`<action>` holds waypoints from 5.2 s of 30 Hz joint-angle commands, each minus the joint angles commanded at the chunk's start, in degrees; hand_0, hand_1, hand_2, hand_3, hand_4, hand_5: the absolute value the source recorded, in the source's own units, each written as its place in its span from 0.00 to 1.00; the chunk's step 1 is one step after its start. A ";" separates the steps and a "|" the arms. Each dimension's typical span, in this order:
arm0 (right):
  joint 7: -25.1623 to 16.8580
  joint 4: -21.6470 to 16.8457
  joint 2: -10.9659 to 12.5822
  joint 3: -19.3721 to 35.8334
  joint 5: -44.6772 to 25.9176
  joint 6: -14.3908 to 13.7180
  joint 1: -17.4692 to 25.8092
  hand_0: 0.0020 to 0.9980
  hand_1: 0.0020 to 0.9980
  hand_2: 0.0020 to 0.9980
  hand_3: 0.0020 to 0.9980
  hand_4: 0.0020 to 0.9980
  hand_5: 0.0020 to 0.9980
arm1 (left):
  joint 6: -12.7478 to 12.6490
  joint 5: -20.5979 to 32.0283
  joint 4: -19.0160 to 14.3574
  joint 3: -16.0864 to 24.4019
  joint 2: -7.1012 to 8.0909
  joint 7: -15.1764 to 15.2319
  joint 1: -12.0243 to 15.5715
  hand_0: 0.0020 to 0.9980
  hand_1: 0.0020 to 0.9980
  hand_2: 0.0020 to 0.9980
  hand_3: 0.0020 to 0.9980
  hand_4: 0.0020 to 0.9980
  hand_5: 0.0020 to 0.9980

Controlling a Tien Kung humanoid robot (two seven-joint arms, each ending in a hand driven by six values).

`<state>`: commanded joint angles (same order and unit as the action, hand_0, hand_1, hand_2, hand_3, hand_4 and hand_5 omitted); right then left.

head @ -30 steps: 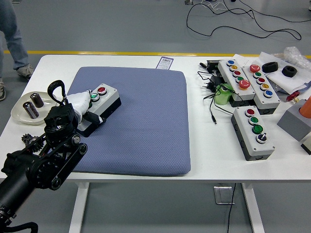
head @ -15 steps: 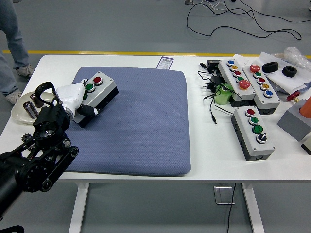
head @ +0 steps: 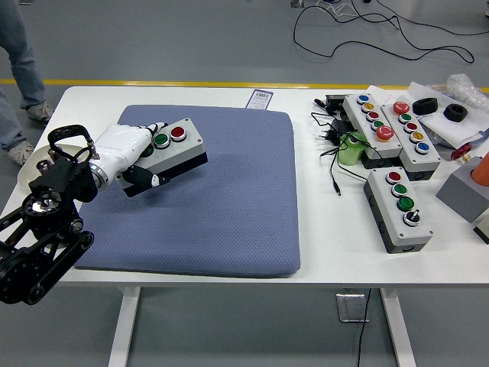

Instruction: Pick up the button,place it on the desk,press the button,press the button

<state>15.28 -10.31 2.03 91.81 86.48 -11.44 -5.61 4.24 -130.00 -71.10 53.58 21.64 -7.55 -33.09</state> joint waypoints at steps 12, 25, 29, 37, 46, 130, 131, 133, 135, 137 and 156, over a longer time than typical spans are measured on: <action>0.29 0.00 -0.17 0.26 0.23 -0.04 -0.05 0.66 0.65 0.71 0.61 0.47 0.33 | 3.86 0.00 -4.57 -8.49 5.42 11.02 -2.60 0.11 0.09 0.09 0.27 0.64 0.00; 0.46 0.00 -0.24 0.32 0.57 -0.03 0.17 0.66 0.65 0.71 0.61 0.47 0.33 | 2.38 0.00 -3.98 -11.30 3.53 13.74 -2.83 0.12 0.11 0.10 0.28 0.65 0.00; 0.44 0.00 -0.23 0.31 0.64 -0.01 0.29 0.66 0.65 0.71 0.61 0.47 0.33 | 3.70 0.00 -3.27 -10.82 2.60 13.21 -2.36 0.12 0.16 0.14 0.33 0.68 0.00; 0.37 0.00 -0.24 0.27 0.72 0.03 0.35 0.66 0.65 0.71 0.61 0.47 0.33 | 5.12 0.00 -2.58 -9.68 1.56 12.85 -1.69 0.13 0.28 0.29 0.43 0.71 0.00; 0.33 0.00 -0.23 0.15 0.61 0.06 0.21 0.66 0.65 0.71 0.61 0.47 0.33 | 7.98 0.00 -3.69 -8.83 1.85 12.57 -1.62 0.39 0.50 0.59 0.87 0.84 0.10; 0.29 0.00 -0.19 0.47 1.11 0.15 0.28 0.66 0.65 0.71 0.61 0.47 0.33 | 6.80 18.88 -18.75 -4.04 -0.82 -7.51 6.32 0.00 0.00 0.00 0.63 0.60 1.00; 0.27 0.00 -0.18 0.44 1.05 0.15 0.29 0.66 0.65 0.71 0.61 0.47 0.33 | 6.93 18.86 -18.66 -4.09 -0.80 -7.59 6.35 0.00 0.00 0.00 0.63 0.60 1.00; 0.25 0.00 -0.18 0.39 0.97 0.14 0.28 0.66 0.65 0.71 0.61 0.47 0.33 | 7.24 18.84 -18.51 -4.22 -0.77 -7.76 6.36 0.00 0.00 0.00 0.63 0.60 1.00; 0.25 0.00 -0.18 0.32 0.94 0.15 0.26 0.66 0.65 0.71 0.61 0.47 0.33 | 7.88 18.59 -18.20 -4.46 -0.77 -8.13 6.35 0.00 0.00 0.00 0.63 0.60 1.00; 0.23 0.00 -0.20 0.30 0.89 0.15 0.24 0.66 0.65 0.71 0.61 0.47 0.33 | 8.46 18.12 -17.96 -4.56 -0.78 -8.31 6.41 0.00 0.00 0.00 0.64 0.60 1.00; 0.18 0.00 -0.19 0.36 0.85 0.18 0.12 0.66 0.65 0.71 0.61 0.47 0.33 | 9.94 16.46 -19.78 -2.20 -0.38 -8.92 6.58 0.00 0.00 0.00 0.63 0.60 1.00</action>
<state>15.46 -10.31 1.85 92.17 87.33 -11.26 -5.49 14.18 -113.54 -90.87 51.38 21.26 -16.48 -26.52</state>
